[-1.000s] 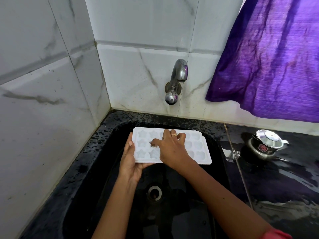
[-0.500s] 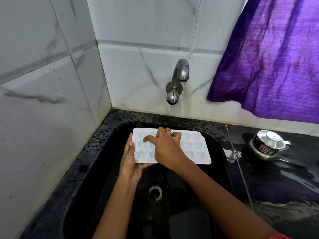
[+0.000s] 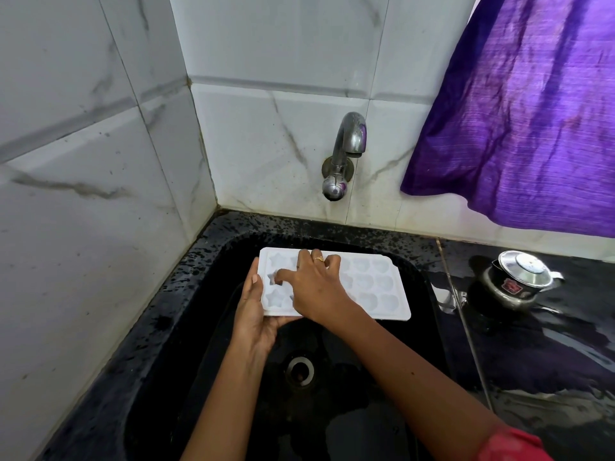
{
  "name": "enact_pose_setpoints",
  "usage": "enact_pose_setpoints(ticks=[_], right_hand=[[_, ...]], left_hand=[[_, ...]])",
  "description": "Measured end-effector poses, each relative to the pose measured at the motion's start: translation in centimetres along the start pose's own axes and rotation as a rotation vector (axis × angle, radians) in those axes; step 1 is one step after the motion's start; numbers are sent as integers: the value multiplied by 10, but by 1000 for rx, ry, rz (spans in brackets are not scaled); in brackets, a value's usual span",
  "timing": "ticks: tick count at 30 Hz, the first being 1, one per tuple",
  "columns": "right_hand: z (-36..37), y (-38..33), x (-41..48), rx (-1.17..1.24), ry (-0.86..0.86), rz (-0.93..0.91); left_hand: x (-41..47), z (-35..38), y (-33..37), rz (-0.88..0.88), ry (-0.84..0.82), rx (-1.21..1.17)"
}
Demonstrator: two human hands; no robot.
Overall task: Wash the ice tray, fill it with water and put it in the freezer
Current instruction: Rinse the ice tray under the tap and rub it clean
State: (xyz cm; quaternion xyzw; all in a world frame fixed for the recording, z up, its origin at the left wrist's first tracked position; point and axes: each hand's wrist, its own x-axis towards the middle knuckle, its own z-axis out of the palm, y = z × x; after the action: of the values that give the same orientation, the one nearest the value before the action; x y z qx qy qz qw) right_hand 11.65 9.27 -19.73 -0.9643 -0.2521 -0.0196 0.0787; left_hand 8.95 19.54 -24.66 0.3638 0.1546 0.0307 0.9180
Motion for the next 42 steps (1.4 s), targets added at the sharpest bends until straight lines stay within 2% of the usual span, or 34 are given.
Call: enact_pose_setpoints(ticks=[4,10,13,19,23,31,42], right_hand=[[0,-5,-1,-82,46,-15],[2,-5,-3,-27,22,-18],[0,1,-9,45,81,-6],[-3,44,-47,144,276,245],[-4,75,-80,123,398,427],[7,85,-99,55,259,414],[11,84,-99,19,241,412]], left_hand=[[0,3,-1,4,9,10],[-1,3,2,14,21,20],[-2,2,5,21,8,25],[-2,-7,14,46,25,98],[-2,-13,16,54,49,106],[-9,-11,17,45,62,88],[-8,-13,23,36,87,87]])
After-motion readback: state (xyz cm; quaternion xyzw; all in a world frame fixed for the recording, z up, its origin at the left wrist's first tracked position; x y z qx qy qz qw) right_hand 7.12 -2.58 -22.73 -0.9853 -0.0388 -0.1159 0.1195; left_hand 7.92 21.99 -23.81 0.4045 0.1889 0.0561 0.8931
